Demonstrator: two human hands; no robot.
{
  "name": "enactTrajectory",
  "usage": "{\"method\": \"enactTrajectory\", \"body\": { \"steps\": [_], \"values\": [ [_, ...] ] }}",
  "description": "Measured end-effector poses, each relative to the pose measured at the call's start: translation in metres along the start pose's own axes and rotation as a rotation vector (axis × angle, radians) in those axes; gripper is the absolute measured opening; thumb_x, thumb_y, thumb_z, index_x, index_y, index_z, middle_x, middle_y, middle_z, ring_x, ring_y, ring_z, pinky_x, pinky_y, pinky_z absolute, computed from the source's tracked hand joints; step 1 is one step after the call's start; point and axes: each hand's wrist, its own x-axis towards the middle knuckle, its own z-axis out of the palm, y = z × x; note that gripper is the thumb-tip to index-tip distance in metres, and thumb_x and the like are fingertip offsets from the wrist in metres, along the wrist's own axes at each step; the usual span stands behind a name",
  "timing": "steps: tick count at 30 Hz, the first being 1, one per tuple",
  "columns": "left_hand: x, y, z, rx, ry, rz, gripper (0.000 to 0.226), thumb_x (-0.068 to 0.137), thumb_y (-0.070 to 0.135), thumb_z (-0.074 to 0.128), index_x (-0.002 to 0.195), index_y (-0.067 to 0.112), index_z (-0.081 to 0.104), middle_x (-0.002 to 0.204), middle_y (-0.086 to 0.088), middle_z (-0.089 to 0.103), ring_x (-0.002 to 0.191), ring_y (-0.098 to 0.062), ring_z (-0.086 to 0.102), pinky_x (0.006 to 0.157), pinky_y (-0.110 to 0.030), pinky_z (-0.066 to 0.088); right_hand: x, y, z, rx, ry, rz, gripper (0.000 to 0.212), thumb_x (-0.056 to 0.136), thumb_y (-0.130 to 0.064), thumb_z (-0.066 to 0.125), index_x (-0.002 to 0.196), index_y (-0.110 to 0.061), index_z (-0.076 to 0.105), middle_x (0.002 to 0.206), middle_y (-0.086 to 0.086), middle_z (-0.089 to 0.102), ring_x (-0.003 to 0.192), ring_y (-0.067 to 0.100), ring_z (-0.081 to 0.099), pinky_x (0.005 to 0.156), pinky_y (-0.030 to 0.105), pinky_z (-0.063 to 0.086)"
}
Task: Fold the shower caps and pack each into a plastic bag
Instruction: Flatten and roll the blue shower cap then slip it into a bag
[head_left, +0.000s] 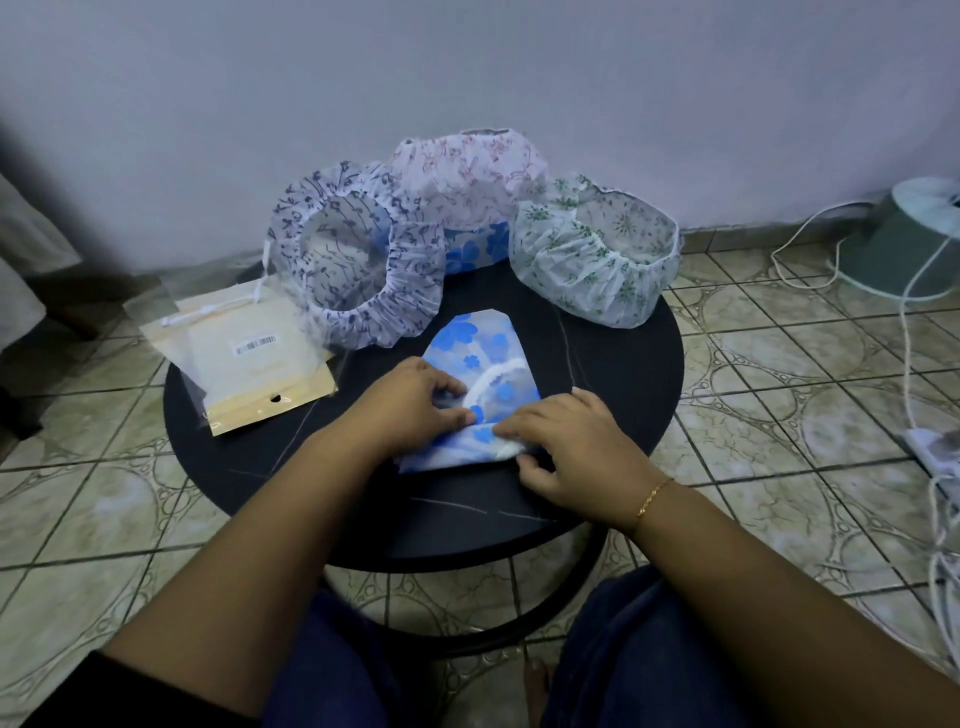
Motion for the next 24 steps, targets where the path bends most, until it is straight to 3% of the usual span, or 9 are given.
{"method": "enactTrajectory", "body": {
  "steps": [4, 8, 10, 13, 14, 17, 19, 24],
  "values": [
    [0.002, 0.0, -0.006, -0.041, -0.074, 0.009, 0.041, 0.08, 0.032, 0.074, 0.118, 0.021, 0.064, 0.107, 0.004, 0.044, 0.091, -0.004, 0.05, 0.082, -0.014, 0.034, 0.002, 0.0, 0.005, -0.05, 0.066, -0.015, 0.043, 0.072, -0.026, 0.038, 0.104, -0.029, 0.068, 0.096, -0.011, 0.067, 0.092, 0.019, 0.06, 0.093, 0.04, 0.037],
    [-0.001, -0.001, -0.006, -0.175, -0.113, 0.077, 0.018, 0.079, 0.013, 0.074, 0.081, 0.025, 0.062, 0.094, -0.001, 0.059, 0.067, -0.004, 0.052, 0.072, -0.021, 0.044, 0.006, -0.001, 0.003, 0.023, 0.097, 0.021, 0.039, 0.074, -0.024, 0.04, 0.103, -0.028, 0.067, 0.085, -0.016, 0.061, 0.085, 0.014, 0.055, 0.087, 0.029, 0.028],
    [-0.002, 0.0, -0.009, -0.193, -0.157, 0.076, 0.006, 0.079, 0.016, 0.068, 0.074, 0.016, 0.065, 0.084, -0.003, 0.059, 0.07, -0.007, 0.054, 0.074, -0.027, 0.045, 0.008, -0.003, -0.001, 0.129, 0.081, 0.091, 0.04, 0.076, -0.027, 0.039, 0.106, -0.028, 0.064, 0.082, -0.014, 0.057, 0.082, 0.011, 0.05, 0.088, 0.026, 0.027],
    [-0.004, 0.0, -0.016, -0.206, -0.201, 0.074, 0.067, 0.058, 0.056, 0.056, 0.08, -0.007, 0.064, 0.084, -0.008, 0.048, 0.08, -0.015, 0.045, 0.072, -0.028, 0.033, 0.011, 0.0, -0.005, 0.352, 0.069, 0.207, 0.026, 0.085, -0.023, 0.048, 0.108, -0.025, 0.059, 0.085, -0.011, 0.059, 0.074, 0.006, 0.049, 0.086, 0.028, 0.034],
    [-0.005, 0.0, -0.018, -0.207, -0.21, 0.06, 0.075, 0.054, 0.064, 0.058, 0.078, -0.007, 0.063, 0.082, -0.01, 0.046, 0.078, -0.017, 0.043, 0.07, -0.028, 0.031, 0.012, 0.003, -0.004, 0.414, 0.063, 0.239, 0.021, 0.088, -0.019, 0.052, 0.107, -0.025, 0.057, 0.083, -0.015, 0.056, 0.068, 0.004, 0.047, 0.08, 0.026, 0.034],
    [-0.002, -0.005, -0.018, -0.135, -0.191, 0.044, 0.082, 0.047, 0.076, 0.064, 0.071, -0.002, 0.061, 0.078, -0.01, 0.045, 0.069, -0.019, 0.043, 0.065, -0.029, 0.032, 0.016, 0.008, -0.005, 0.515, 0.11, 0.311, 0.016, 0.09, -0.019, 0.057, 0.104, -0.026, 0.054, 0.088, -0.016, 0.057, 0.075, 0.007, 0.055, 0.075, 0.022, 0.041],
    [-0.001, -0.006, -0.019, -0.099, -0.169, 0.028, 0.085, 0.051, 0.078, 0.062, 0.078, -0.002, 0.062, 0.082, -0.008, 0.048, 0.071, -0.016, 0.046, 0.067, -0.027, 0.034, 0.02, 0.01, -0.005, 0.588, 0.168, 0.374, 0.016, 0.088, -0.019, 0.063, 0.103, -0.021, 0.057, 0.086, -0.011, 0.057, 0.073, 0.001, 0.054, 0.069, 0.007, 0.04],
    [0.002, -0.007, -0.02, -0.108, -0.134, 0.011, 0.05, 0.083, 0.054, 0.061, 0.08, 0.004, 0.063, 0.086, -0.004, 0.055, 0.078, -0.015, 0.053, 0.074, -0.028, 0.041, 0.03, 0.012, -0.005, 0.82, 0.223, 0.522, 0.021, 0.082, -0.015, 0.072, 0.094, -0.018, 0.055, 0.071, -0.004, 0.059, 0.063, 0.003, 0.053, 0.062, 0.013, 0.043]
  ]
}}
